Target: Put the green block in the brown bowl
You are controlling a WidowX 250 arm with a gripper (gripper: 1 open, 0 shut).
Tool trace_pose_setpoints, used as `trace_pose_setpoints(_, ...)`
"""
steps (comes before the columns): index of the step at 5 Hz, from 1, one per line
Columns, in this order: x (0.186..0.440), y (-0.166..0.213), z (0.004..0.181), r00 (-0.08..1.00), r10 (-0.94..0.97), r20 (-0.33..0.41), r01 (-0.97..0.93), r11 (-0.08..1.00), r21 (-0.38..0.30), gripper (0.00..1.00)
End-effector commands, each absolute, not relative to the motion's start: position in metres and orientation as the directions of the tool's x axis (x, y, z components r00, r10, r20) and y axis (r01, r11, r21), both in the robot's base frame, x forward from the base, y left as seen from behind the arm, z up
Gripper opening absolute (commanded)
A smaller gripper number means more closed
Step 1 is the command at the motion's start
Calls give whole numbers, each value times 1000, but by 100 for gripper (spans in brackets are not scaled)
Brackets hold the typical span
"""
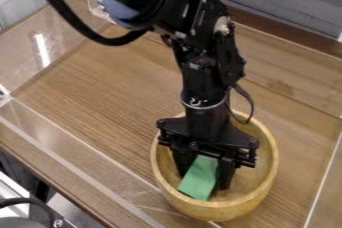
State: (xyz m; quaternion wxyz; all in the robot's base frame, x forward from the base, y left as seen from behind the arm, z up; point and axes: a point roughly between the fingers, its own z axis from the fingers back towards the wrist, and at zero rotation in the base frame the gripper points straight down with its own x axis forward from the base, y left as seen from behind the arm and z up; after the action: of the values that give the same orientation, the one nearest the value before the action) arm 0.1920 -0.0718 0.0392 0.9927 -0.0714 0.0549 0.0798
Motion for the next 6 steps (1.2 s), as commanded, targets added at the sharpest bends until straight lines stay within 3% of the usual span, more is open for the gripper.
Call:
trace_pose_setpoints(1, 196, -72, 51, 984, 152, -95, -165, 975, -148, 0)
trace_pose_setpoints(6, 201, -74, 63, 983, 152, -98, -167, 972, -163, 0)
